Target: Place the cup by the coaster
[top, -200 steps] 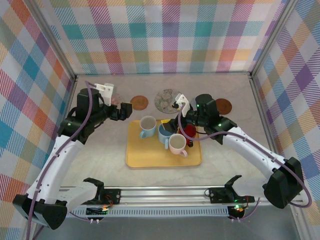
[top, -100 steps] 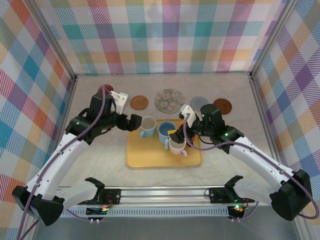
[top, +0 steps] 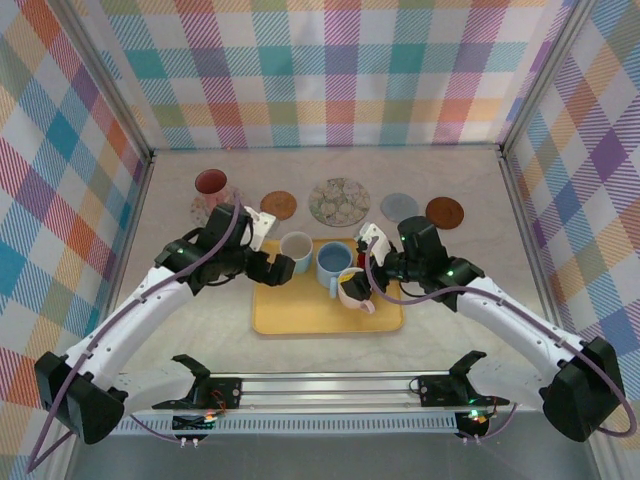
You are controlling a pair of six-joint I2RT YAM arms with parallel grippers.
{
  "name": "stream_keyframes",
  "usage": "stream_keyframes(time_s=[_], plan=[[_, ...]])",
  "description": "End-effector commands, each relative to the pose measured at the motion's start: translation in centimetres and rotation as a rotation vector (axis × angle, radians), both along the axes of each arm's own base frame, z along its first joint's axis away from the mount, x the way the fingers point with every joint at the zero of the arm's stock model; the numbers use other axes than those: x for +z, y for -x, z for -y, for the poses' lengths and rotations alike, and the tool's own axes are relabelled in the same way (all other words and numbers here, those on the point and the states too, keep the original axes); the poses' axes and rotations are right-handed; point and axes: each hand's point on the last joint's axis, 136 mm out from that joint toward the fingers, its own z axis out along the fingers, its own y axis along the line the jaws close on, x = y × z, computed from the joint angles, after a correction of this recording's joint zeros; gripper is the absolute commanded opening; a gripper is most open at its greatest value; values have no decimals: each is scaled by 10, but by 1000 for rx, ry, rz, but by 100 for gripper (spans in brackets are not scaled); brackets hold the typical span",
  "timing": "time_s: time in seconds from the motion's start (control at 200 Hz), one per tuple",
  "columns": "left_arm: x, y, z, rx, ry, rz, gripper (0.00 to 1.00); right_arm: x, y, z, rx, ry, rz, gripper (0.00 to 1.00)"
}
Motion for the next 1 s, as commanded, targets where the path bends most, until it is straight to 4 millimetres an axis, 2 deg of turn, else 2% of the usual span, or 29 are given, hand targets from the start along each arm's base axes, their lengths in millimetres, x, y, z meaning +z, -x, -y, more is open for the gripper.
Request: stream_keyframes(time_s=[0.0,0.405,0.855,1.0], plan=[[-14,5,8,-24,15,-44,100,-6,11,-7,51,-13,-74,99],[-51,-4,20,-32,3,-113,94,-15,6,-7,29,-23,-69,99],[-84,-19,31,-92,-84,-202,80,-15,0,-7,15,-22,-29,99],[-94,-24,29,-98,-133,-219,76,-18,1,-7,13,-17,-36,99]])
